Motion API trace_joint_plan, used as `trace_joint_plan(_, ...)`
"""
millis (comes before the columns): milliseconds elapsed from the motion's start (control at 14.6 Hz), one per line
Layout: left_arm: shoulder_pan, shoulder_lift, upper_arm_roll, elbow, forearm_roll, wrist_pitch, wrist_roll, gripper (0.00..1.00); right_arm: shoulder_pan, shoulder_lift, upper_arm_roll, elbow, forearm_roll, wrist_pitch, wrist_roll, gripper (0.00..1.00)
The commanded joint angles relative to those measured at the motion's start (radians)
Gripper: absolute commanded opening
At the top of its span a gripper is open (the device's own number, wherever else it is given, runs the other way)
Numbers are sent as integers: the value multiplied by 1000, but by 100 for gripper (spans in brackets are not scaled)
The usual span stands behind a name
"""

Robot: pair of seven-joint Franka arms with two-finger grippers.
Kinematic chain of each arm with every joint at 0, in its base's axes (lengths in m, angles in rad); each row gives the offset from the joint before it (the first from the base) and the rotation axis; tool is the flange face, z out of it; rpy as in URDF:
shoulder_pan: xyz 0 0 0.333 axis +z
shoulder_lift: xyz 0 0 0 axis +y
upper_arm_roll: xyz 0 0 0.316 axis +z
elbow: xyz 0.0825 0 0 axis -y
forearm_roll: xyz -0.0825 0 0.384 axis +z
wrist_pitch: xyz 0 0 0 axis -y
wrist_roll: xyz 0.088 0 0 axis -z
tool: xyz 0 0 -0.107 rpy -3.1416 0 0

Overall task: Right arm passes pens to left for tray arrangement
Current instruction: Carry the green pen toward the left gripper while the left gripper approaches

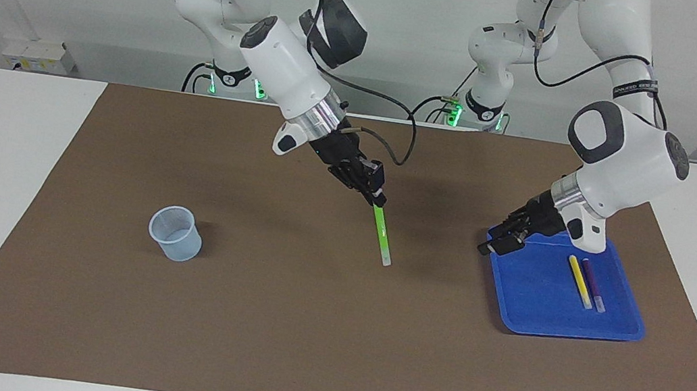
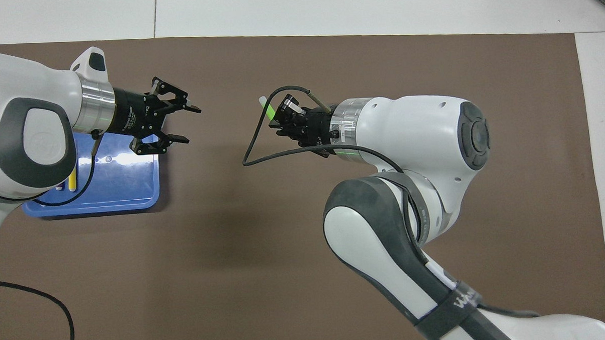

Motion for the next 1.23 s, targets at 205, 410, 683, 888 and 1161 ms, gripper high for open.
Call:
trace_joint_plan(205,-97,25,9,66,-27,19,-43,88,26,10,-2,5,19,39,18,2)
trace_joint_plan(410,-187,12,13,40,16,104,-43,98,42,20,-2,5,19,54,38,2)
trace_joint_plan(683,-180,13,10,38,17,120,-53,88,72,38,-4,5,19,96,55,2)
trace_joint_plan(888,-166,19,15,35,21,129,-45,64,72,38,-4,5,19,96,55,2)
trace_joint_plan(1161,-164,25,13,32,19,137,-43,54,72,38,-4,5,19,94,55,2)
